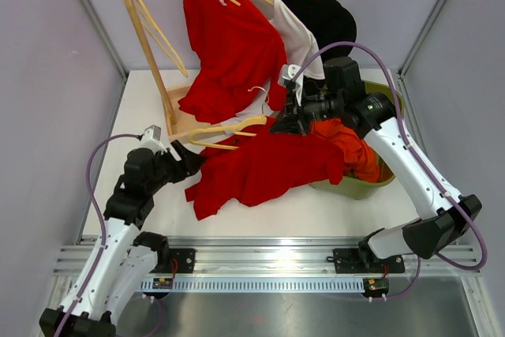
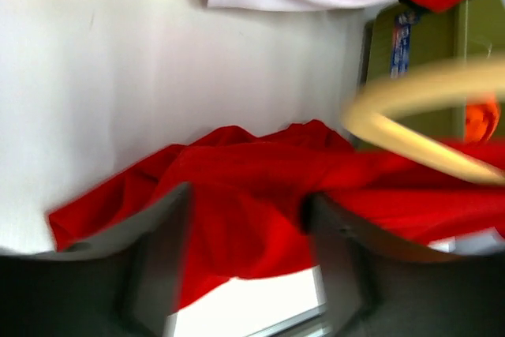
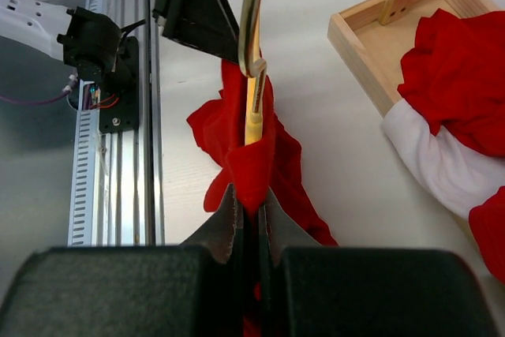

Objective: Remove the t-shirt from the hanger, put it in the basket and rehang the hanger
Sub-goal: Remove the tshirt from the hanger

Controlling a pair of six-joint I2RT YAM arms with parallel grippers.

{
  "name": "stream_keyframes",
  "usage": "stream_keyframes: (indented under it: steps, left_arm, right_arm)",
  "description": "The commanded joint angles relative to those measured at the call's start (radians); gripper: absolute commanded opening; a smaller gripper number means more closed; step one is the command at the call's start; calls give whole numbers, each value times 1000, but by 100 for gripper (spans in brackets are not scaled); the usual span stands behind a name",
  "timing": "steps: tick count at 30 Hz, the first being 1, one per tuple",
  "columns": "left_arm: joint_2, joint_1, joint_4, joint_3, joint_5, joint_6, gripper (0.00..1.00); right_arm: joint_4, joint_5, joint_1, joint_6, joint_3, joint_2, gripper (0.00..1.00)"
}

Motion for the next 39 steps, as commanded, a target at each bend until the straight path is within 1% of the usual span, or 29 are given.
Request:
stream_keyframes:
  steps: [1,4,5,6,8,9,11,13,14,15,16,17,18,20,21,24,26,27,29,30,31,33,35,37,38,39]
  left_arm:
    - [-85,10,64,-2,103,108,78]
    - [-128,10,34,42,160,195,95]
    - [-139,10,19,59,172,220,97]
    - [-145,10,-15,74,187,281,99]
    - [-167,10,-53,120,232,342,99]
    - [-172,10,-87,131,250,408,99]
    - [-197,10,-107,153,272,494,99]
    - [-224,10,-92,147,293,542,99]
    - [-247,10,-78,131,303,583,99]
    - [-254,10,-37,122,322,597,99]
    - [-259,10,-15,115,330,609,99]
    - [-253,10,24,107,345,629,99]
    - [-244,10,44,95,376,632,99]
    - [-206,10,83,93,424,643,99]
    - [-160,10,94,93,472,643,99]
    - [-88,5,130,105,574,645,98]
    - [-67,-7,161,107,614,642,97]
    - [-58,-31,169,107,626,642,97]
    - [-35,-68,166,114,629,660,96]
    - [-29,-112,161,117,622,668,96]
    - [-14,-131,157,122,622,674,96]
    - [0,-171,152,121,626,677,95]
    - [18,-183,153,122,634,675,92]
    - [28,-191,152,122,629,671,89]
    - [34,-194,149,122,632,672,86]
    - [34,-203,149,124,608,669,84]
  right_arm:
    - [43,30,-14,-6,-14,1,0]
    - [-13,41,-14,-62,-17,22,0]
    - [-27,47,-14,-76,-20,28,0]
    - [-53,52,-14,-103,-20,31,0]
    - [-76,53,-14,-129,-21,42,0]
    - [-113,45,-14,-166,-17,48,0]
    - [-193,9,-14,-217,0,67,0]
    - [-256,-20,-14,-302,19,94,0]
    - [-323,-51,-14,-335,34,107,0]
    - [-355,-65,-11,-396,43,119,0]
    - [-381,-77,-11,-419,51,140,0]
    - [-447,-97,-5,-448,72,151,0]
    - [-483,-103,-1,-514,86,165,0]
    - [-561,-93,31,-557,123,200,0]
    - [-579,-88,44,-589,135,212,0]
    - [-618,-79,101,-613,170,242,0]
    - [-618,-83,122,-610,192,248,0]
    - [-618,-86,137,-606,203,251,0]
    - [-633,-115,147,-603,250,274,0]
    - [-647,-126,151,-606,273,284,0]
    - [-662,-136,151,-612,298,313,0]
    - [-722,-162,154,-639,376,343,0]
    - [-765,-172,160,-657,434,378,0]
    - [-774,-172,170,-662,454,395,0]
    - [-774,-169,173,-659,459,397,0]
    - [-773,-169,174,-659,456,397,0]
